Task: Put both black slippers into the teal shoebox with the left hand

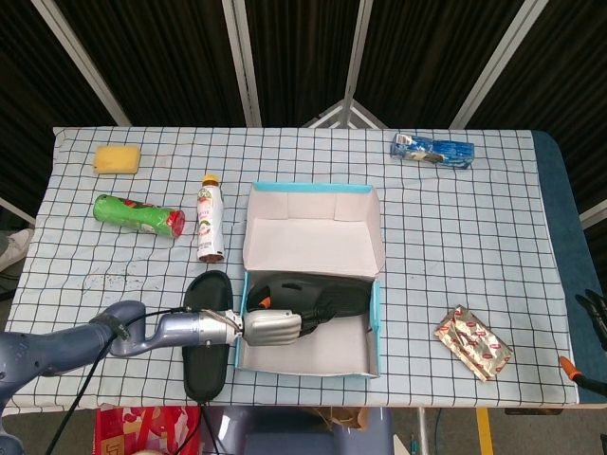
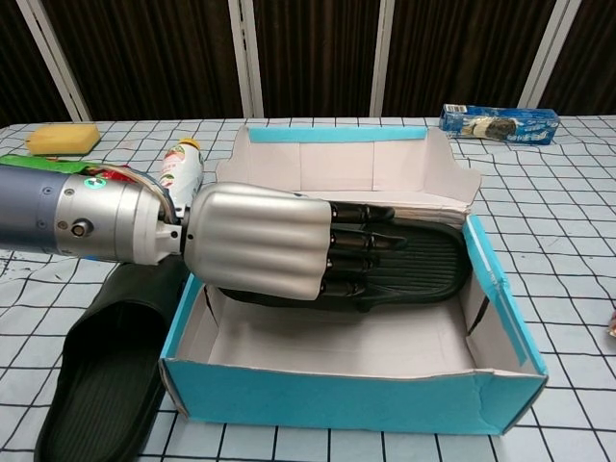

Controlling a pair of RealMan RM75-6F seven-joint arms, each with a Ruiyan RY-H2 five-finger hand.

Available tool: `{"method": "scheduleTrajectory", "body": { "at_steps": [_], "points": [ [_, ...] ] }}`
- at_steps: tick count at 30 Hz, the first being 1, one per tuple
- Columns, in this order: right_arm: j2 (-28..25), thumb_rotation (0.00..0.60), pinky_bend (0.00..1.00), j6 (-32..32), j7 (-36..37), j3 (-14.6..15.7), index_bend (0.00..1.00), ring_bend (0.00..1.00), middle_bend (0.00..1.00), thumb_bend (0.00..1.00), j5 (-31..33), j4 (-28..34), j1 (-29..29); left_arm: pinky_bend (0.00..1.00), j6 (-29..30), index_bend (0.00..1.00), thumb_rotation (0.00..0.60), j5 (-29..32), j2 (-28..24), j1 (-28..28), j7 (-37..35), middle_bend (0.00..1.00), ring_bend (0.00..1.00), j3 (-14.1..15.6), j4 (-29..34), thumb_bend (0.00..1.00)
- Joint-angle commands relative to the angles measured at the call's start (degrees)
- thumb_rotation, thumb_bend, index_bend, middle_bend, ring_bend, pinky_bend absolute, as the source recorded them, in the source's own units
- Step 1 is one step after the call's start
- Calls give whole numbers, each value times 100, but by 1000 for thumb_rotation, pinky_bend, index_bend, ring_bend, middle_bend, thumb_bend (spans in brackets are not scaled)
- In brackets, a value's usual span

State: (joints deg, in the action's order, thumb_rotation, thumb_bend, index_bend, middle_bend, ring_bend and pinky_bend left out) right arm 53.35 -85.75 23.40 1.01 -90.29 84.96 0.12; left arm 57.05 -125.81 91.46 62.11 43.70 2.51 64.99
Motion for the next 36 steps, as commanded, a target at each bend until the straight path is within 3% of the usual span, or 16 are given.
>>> {"method": "scheduleTrajectory", "body": {
  "at_steps": [1, 9, 17, 22, 25, 26, 29, 33, 36],
  "points": [
    [-3, 600, 10, 8, 6, 1, 62, 0, 20, 311, 5, 2, -1, 74, -19, 84, 600, 65, -28, -20, 44, 19, 0, -3, 74, 318],
    [-13, 600, 10, 29, 15, 4, 62, 0, 20, 311, 12, 8, -6, 20, -216, 1, 600, 360, -405, -159, 460, 0, 0, -94, 730, 311],
    [-30, 600, 10, 54, 13, 11, 62, 0, 20, 311, 17, 31, -12, 21, -270, 0, 600, 560, -1705, -683, 1447, 0, 0, -36, 2629, 311],
    [-44, 600, 11, -3, 2, 18, 62, 0, 20, 311, -8, 65, 13, 29, 424, 3, 600, 771, -2243, -1240, 1561, 2, 0, -87, 3450, 311],
    [-56, 600, 9, -43, -8, 22, 62, 0, 20, 311, -20, 88, 33, 55, 862, 46, 600, 1216, -2463, -1715, 1735, 74, 0, -242, 3764, 311],
    [-59, 600, 10, -61, -3, 22, 62, 0, 20, 311, -27, 96, 40, 69, 1083, 61, 600, 1392, -2464, -1898, 1690, 107, 0, -288, 3882, 311],
    [-70, 600, 11, -67, 40, 19, 62, 0, 20, 311, -10, 80, 50, 84, 2269, 76, 600, 2666, -1865, -3038, 141, 170, 0, -44, 4514, 308],
    [-70, 600, 11, -74, 75, 22, 62, 0, 20, 310, -22, 62, 51, 81, 2479, 73, 600, 3610, -1735, -3525, -718, 139, 0, 15, 4925, 277],
    [-68, 600, 10, -75, 69, 25, 62, 0, 20, 311, -34, 56, 50, 78, 2252, 62, 600, 4602, -1893, -3676, -1455, 106, 0, -83, 5282, 258]
  ]
}}
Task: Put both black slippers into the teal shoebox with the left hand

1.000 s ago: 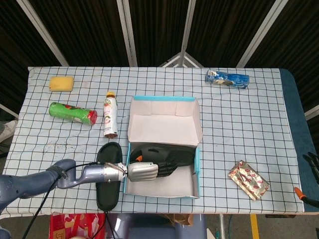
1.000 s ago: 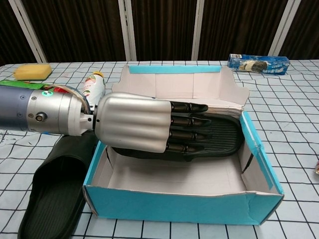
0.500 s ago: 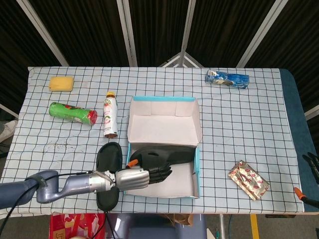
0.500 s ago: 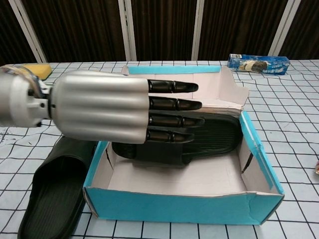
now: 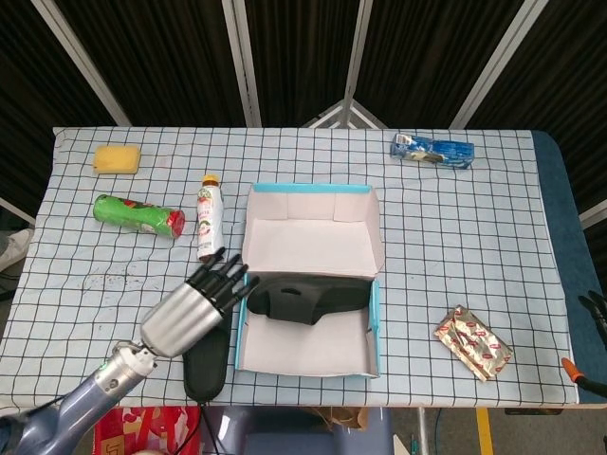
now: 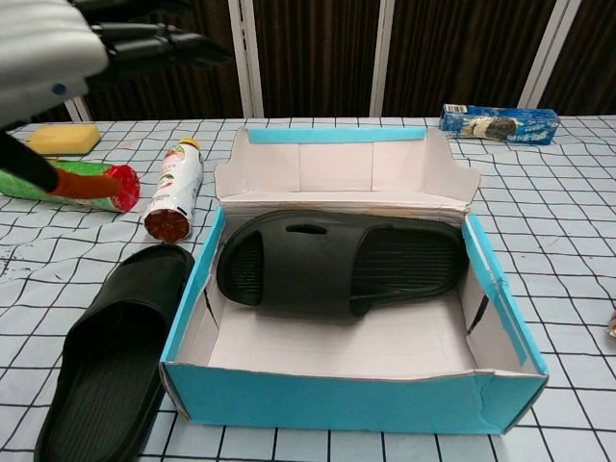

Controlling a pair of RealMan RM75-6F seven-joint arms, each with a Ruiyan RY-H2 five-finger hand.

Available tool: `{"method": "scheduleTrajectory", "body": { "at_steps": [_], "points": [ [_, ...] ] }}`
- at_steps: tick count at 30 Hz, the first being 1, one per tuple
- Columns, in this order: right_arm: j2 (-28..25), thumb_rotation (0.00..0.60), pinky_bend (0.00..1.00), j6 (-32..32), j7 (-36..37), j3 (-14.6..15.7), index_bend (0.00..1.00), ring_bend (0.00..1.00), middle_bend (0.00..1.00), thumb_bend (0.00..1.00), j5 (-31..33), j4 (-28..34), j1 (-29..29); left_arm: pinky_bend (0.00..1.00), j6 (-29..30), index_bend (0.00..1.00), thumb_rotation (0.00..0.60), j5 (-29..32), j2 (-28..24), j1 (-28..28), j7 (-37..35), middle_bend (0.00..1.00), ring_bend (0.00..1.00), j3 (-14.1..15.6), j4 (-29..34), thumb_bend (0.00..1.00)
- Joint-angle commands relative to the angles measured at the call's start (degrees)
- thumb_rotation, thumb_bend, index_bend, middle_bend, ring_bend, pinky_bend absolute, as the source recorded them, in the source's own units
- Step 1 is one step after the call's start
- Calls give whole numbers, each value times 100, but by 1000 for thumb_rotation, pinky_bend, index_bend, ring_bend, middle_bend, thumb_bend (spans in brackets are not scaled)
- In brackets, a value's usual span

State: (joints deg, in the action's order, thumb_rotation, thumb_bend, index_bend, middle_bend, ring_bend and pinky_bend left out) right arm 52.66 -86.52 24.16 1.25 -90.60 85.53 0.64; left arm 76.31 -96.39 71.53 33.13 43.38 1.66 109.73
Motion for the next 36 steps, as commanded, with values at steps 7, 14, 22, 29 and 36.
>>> {"method": "scheduleTrajectory", "body": {
  "at_steps": [7, 14, 22, 29, 36],
  "points": [
    [7, 600, 10, 40, -86, 3, 62, 0, 20, 311, -17, 40, -28, 60, -1099, 22, 600, 3533, -711, -395, -2317, 106, 0, -252, 1270, 220],
    [15, 600, 10, 87, -115, 1, 62, 0, 20, 311, 10, 41, -43, 60, -1641, 11, 600, 4579, -898, 92, -1915, 95, 0, -411, 1202, 216],
    [26, 600, 10, 129, -87, -9, 62, 0, 20, 311, 53, 5, -55, 60, -1885, 7, 600, 5838, -457, 710, -1509, 122, 0, -629, 896, 216],
    [32, 600, 10, 167, -94, -7, 62, 0, 20, 311, 59, -1, -72, 60, -1827, 56, 600, 6250, -114, 978, -1197, 169, 0, -517, 640, 216],
    [26, 600, 11, 209, -142, -2, 62, 0, 20, 311, 80, 21, -80, 60, -1810, 119, 600, 6431, 221, 1136, -1141, 187, 0, -488, 298, 216]
  ]
}}
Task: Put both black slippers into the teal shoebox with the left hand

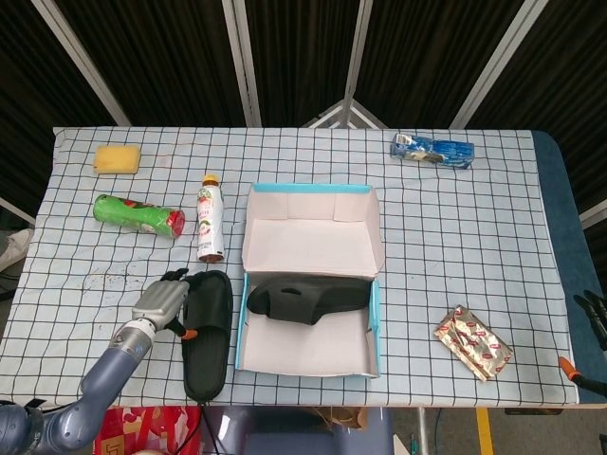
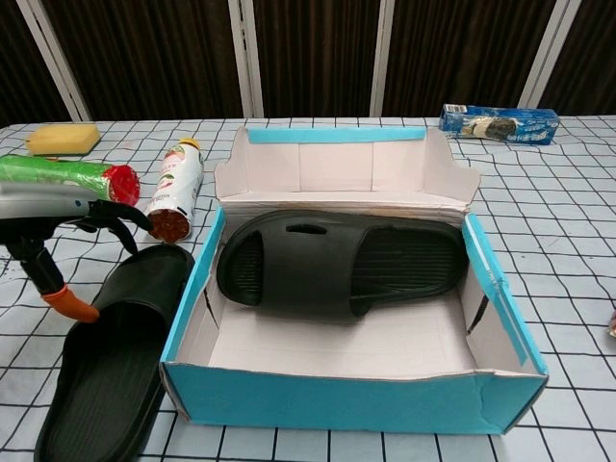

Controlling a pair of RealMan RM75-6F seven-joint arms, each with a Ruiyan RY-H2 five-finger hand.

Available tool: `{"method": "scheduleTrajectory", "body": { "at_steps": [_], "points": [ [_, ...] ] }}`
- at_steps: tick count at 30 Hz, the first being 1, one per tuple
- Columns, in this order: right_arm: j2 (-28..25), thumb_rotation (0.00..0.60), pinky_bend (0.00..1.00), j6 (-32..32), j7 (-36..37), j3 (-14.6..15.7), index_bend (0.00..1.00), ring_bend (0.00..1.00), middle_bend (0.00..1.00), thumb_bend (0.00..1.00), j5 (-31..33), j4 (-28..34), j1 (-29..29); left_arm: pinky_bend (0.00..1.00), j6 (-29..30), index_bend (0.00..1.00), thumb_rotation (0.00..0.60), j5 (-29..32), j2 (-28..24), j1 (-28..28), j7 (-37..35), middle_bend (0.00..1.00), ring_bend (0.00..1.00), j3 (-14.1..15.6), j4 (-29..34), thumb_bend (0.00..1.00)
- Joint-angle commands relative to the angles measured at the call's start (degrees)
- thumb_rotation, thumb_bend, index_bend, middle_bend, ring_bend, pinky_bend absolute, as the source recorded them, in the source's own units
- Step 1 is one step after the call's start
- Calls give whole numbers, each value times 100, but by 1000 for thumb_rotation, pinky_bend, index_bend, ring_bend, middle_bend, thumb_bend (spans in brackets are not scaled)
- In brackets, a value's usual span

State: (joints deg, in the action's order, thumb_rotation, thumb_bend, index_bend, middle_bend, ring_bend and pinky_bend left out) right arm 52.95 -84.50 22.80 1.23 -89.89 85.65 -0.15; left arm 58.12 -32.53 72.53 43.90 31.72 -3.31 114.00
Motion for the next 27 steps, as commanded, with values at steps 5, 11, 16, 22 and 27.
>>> {"method": "scheduleTrajectory", "body": {
  "at_steps": [5, 11, 16, 22, 27],
  "points": [
    [-9, 600, 10, 6, -18, 2, 62, 0, 20, 311, 6, 23, 0, 60, 38, 129, 600, 99, 242, 133, 81, 188, 0, 54, -252, 216],
    [-20, 600, 11, 31, -7, 13, 62, 0, 20, 311, 3, 27, -5, 60, 125, 174, 600, 149, 420, 215, 245, 190, 0, 157, -461, 216],
    [-21, 600, 10, 35, -19, 11, 62, 0, 20, 311, 9, 34, -7, 60, 202, 233, 600, 102, 515, 230, 297, 228, 0, 200, -513, 216],
    [-23, 600, 10, 21, -37, 16, 62, 0, 19, 310, -18, 52, -10, 60, 367, 290, 600, -42, 594, 227, 325, 306, 0, 186, -556, 219],
    [-31, 600, 10, -3, -34, 17, 62, 0, 20, 311, -21, 61, 3, 60, 571, 370, 600, -155, 581, 228, 443, 390, 0, 176, -592, 236]
  ]
}}
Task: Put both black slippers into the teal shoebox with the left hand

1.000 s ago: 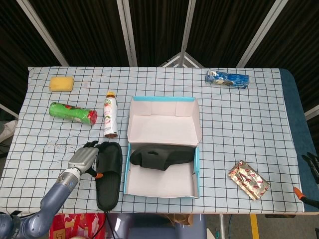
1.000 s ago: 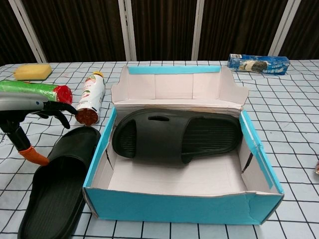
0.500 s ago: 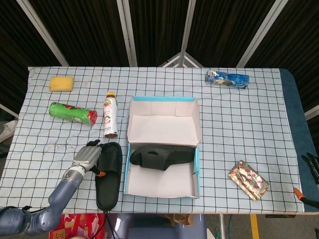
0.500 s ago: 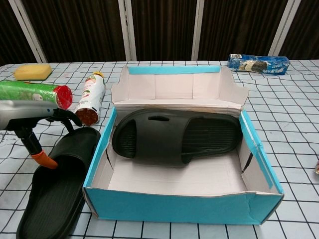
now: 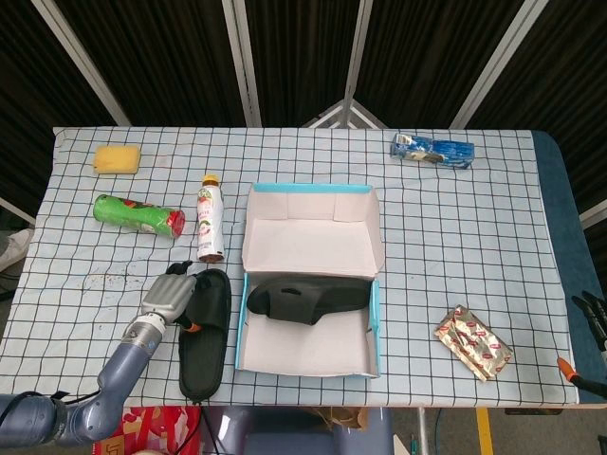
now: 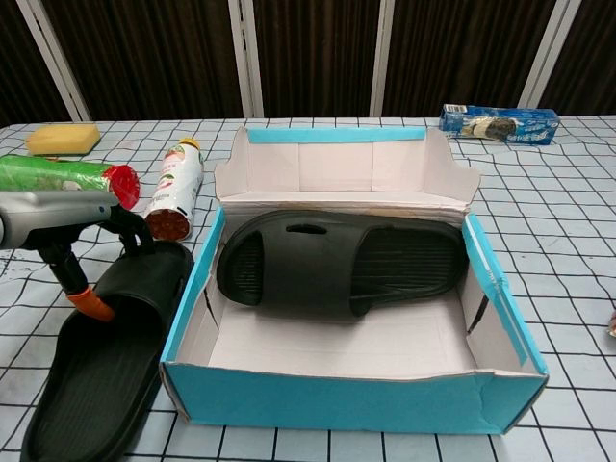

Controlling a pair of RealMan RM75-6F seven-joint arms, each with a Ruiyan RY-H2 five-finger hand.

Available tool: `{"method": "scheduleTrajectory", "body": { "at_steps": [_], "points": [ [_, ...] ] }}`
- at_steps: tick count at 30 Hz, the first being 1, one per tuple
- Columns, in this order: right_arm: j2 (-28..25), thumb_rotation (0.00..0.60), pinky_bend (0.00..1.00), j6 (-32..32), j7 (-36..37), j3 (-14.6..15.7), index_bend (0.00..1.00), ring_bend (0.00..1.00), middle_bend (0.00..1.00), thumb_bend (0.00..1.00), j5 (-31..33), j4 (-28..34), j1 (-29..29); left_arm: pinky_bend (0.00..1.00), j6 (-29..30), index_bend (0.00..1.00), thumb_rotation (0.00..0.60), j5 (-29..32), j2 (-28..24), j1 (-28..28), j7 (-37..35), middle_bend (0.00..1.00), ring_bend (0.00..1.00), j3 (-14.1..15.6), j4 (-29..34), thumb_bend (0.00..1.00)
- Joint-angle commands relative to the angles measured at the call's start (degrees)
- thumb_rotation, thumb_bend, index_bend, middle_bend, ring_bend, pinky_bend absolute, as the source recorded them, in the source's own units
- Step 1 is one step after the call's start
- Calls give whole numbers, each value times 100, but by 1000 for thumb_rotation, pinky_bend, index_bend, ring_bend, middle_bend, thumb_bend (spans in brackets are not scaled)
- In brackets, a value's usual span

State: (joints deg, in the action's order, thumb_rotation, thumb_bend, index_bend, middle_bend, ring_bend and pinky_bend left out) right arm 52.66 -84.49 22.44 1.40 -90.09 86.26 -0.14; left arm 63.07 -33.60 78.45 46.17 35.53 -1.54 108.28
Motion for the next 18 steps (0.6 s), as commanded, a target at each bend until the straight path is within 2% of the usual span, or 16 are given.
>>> {"method": "scheduleTrajectory", "body": {
  "at_steps": [1, 3, 6, 10, 14, 18],
  "points": [
    [-5, 600, 10, -7, 3, 1, 62, 0, 20, 311, -3, -1, 3, 60, 122, 387, 600, -75, -24, 1, 104, 402, 0, 7, -27, 241],
    [-8, 600, 11, -10, 13, 5, 62, 0, 20, 311, -8, 0, 5, 60, 207, 421, 600, -135, -70, -4, 186, 424, 0, 30, -21, 259],
    [-11, 600, 10, -10, 25, 7, 62, 0, 20, 311, -13, -1, 5, 60, 314, 480, 600, -290, -206, -26, 279, 451, 18, 75, 45, 347],
    [-13, 600, 11, -16, 33, 4, 62, 0, 19, 311, -11, 4, 6, 60, 537, 531, 600, -854, -646, -102, 381, 466, 32, 180, 306, 406],
    [-23, 600, 10, -44, 46, 13, 62, 0, 20, 311, -43, 20, 13, 61, 869, 545, 600, -1730, -1216, -192, 393, 463, 32, 180, 581, 407],
    [-33, 600, 10, -60, 45, 19, 62, 0, 20, 311, -58, 39, 19, 62, 1422, 552, 600, -3069, -1683, -165, 560, 476, 42, -23, 563, 407]
  ]
}}
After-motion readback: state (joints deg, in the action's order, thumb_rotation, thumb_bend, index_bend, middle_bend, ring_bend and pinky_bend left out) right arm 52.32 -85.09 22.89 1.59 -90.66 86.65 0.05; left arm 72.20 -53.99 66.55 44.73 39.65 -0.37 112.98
